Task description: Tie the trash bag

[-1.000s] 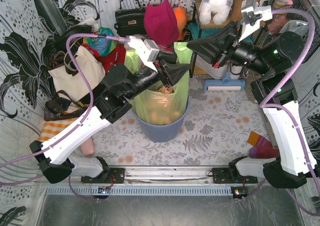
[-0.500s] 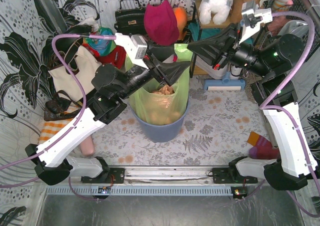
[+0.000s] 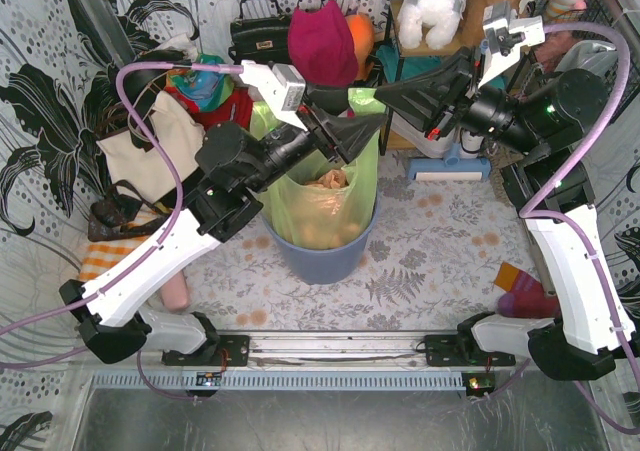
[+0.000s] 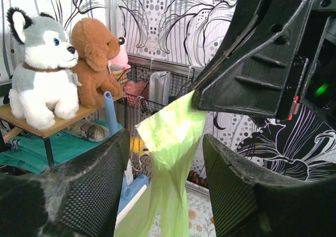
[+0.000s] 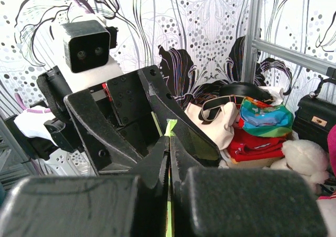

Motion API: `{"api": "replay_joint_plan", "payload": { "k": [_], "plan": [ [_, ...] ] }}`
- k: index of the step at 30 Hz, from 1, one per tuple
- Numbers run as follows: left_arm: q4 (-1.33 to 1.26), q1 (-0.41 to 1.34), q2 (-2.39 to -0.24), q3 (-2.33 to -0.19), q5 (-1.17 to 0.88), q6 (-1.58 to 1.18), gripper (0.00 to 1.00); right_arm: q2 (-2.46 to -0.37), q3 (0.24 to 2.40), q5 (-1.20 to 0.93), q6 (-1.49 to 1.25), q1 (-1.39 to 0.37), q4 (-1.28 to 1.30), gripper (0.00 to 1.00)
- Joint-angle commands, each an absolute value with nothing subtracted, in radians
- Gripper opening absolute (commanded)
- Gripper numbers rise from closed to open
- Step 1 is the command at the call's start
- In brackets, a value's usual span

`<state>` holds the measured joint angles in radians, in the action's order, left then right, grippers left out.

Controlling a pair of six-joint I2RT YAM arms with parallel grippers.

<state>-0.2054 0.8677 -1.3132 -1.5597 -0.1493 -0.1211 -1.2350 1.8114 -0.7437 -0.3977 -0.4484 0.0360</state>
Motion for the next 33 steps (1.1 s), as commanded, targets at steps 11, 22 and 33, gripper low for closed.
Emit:
{"api": "replay_joint_plan", "payload": {
  "k": [11, 22, 33],
  "plan": [
    [-0.304, 0.862, -1.31, -1.595, -0.124, -0.146, 0.42, -1.215, 1.809, -0.755, -0.417, -0.446, -0.006, 0.0],
    [-0.273, 0.862, -1.293, -1.571, -0.187, -0.182, 0.03, -1.216, 1.814, -0.75, -0.414, -0.446, -0.011, 0.0],
    [-0.412, 0.862, -1.185, -1.365, -0.325, -0.171, 0.01, -1.287, 1.891, -0.779, -0.465, -0.446, -0.017, 0.5]
  ]
}}
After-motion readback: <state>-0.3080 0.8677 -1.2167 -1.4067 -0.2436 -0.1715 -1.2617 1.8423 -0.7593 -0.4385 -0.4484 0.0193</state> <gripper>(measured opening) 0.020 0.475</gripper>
